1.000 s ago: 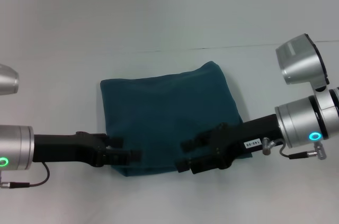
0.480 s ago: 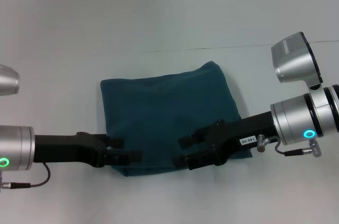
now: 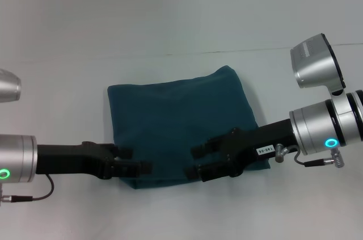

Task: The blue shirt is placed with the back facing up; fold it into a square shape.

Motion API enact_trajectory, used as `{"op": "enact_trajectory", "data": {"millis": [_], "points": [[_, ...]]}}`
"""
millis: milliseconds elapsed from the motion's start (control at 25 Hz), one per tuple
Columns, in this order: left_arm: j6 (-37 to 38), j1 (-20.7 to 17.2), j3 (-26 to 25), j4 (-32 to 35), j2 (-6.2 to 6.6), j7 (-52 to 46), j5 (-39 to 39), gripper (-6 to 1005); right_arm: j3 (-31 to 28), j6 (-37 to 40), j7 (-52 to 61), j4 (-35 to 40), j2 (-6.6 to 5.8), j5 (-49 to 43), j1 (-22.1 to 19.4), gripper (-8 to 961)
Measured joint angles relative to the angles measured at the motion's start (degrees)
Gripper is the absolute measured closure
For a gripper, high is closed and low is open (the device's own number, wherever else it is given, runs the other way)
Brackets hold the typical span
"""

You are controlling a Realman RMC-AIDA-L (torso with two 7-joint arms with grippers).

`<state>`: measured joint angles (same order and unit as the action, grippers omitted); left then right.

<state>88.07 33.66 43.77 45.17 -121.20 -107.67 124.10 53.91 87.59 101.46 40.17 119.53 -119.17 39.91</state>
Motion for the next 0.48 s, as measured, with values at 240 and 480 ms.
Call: {"op": "enact_trajectory", "data": {"millis": [240,480], "points": [[0.0,0.0,0.0,0.0,0.0,0.0,0.0,163,-0.2,0.1,0.1,0.1,0.0,0.0,0.0,298],[0.0,-0.1,0.0,0.0,0.0,0.0,0.0,164,-0.3,0.2,0.0,0.2,0.0,0.0,0.0,298]]}}
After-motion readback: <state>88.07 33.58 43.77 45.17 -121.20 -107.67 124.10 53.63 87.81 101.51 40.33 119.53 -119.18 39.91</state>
